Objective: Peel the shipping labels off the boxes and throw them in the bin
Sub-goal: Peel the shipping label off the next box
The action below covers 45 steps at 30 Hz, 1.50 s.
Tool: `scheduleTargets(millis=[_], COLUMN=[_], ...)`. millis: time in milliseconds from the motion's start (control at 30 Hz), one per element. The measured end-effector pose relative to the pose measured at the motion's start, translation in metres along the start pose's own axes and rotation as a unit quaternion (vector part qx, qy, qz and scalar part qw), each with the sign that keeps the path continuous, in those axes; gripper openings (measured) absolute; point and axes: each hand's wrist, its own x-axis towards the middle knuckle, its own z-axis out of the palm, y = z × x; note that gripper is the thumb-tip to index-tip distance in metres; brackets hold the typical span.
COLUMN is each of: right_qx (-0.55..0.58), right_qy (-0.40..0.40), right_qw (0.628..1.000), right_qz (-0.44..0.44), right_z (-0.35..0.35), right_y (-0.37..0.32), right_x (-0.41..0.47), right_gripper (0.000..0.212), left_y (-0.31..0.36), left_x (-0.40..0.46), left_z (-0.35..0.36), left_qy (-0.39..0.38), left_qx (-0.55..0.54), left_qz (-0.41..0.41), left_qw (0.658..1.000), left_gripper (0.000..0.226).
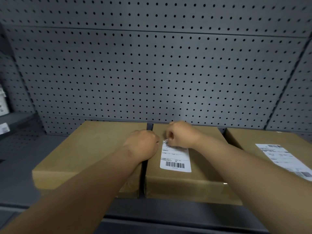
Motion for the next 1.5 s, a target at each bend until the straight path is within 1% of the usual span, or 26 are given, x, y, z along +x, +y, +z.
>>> scheduleTargets(millis=[33, 100, 133, 233, 267, 367, 433, 467, 533, 600, 667, 900, 1233, 1367, 1500], right_qx=[0.031, 0.081, 0.097, 0.118, 0.118, 0.165, 0.169, 0.143, 0.107, 0.125, 0.134, 0.162, 0.179, 0.21, 0.192], right_qy=[-0.001, 0.002, 0.008, 0.044, 0.058, 0.072, 0.036, 0.01, -0.021, -0.017, -0.006, 0.017, 0.014, 0.029, 0.039], right_qw=[0.999, 0.996, 0.995, 0.991, 0.991, 0.982, 0.983, 0.989, 0.993, 0.991, 0.99, 0.985, 0.982, 0.974, 0.979], right_qz=[0.012, 0.026, 0.029, 0.034, 0.036, 0.056, 0.055, 0.048, 0.037, 0.037, 0.041, 0.059, 0.06, 0.076, 0.062], right_z=[-0.005, -0.012, -0.012, -0.006, -0.004, 0.001, 0.002, 0.003, 0.003, 0.003, 0.002, 0.007, 0.004, 0.008, 0.01], right_y=[0.003, 0.007, 0.009, 0.01, 0.01, 0.006, 0.002, 0.001, -0.001, -0.002, -0.003, -0.001, 0.0, -0.002, -0.004], right_x=[-0.005, -0.012, -0.014, -0.014, -0.013, -0.011, -0.009, -0.008, -0.006, -0.007, -0.008, -0.009, -0.009, -0.009, -0.013], right_gripper=[0.011, 0.021, 0.021, 0.007, 0.008, 0.026, 0.042, 0.043, 0.03, 0.017, 0.012, 0.015, 0.012, 0.013, 0.014], left_y=[-0.001, -0.002, -0.002, -0.002, -0.002, -0.002, -0.003, -0.004, -0.004, -0.004, -0.005, -0.006, -0.007, -0.007, -0.008], left_x=[0.0, 0.001, 0.001, 0.001, 0.001, 0.001, 0.0, 0.0, 0.0, 0.001, 0.0, -0.001, 0.001, 0.001, 0.001], left_z=[0.001, 0.002, 0.002, 0.003, 0.003, 0.003, 0.004, 0.004, 0.004, 0.006, 0.008, 0.01, 0.011, 0.012, 0.012], left_qy=[-0.001, -0.001, -0.001, -0.006, -0.006, -0.005, -0.009, -0.011, -0.012, -0.011, -0.011, -0.008, -0.007, -0.005, -0.004], left_qx=[-0.003, -0.005, -0.003, -0.004, -0.006, -0.016, -0.027, -0.032, -0.039, -0.04, -0.042, -0.047, -0.048, -0.05, -0.055], left_qz=[-0.001, 0.0, 0.001, 0.001, 0.0, 0.0, -0.002, -0.005, -0.007, -0.007, -0.012, -0.016, -0.012, -0.012, -0.012], left_qw=[1.0, 1.0, 1.0, 1.0, 1.0, 1.0, 1.0, 0.999, 0.999, 0.999, 0.999, 0.999, 0.999, 0.999, 0.998], left_gripper=[0.03, 0.029, 0.029, 0.029, 0.029, 0.029, 0.029, 0.029, 0.029, 0.029, 0.029, 0.03, 0.031, 0.03, 0.03])
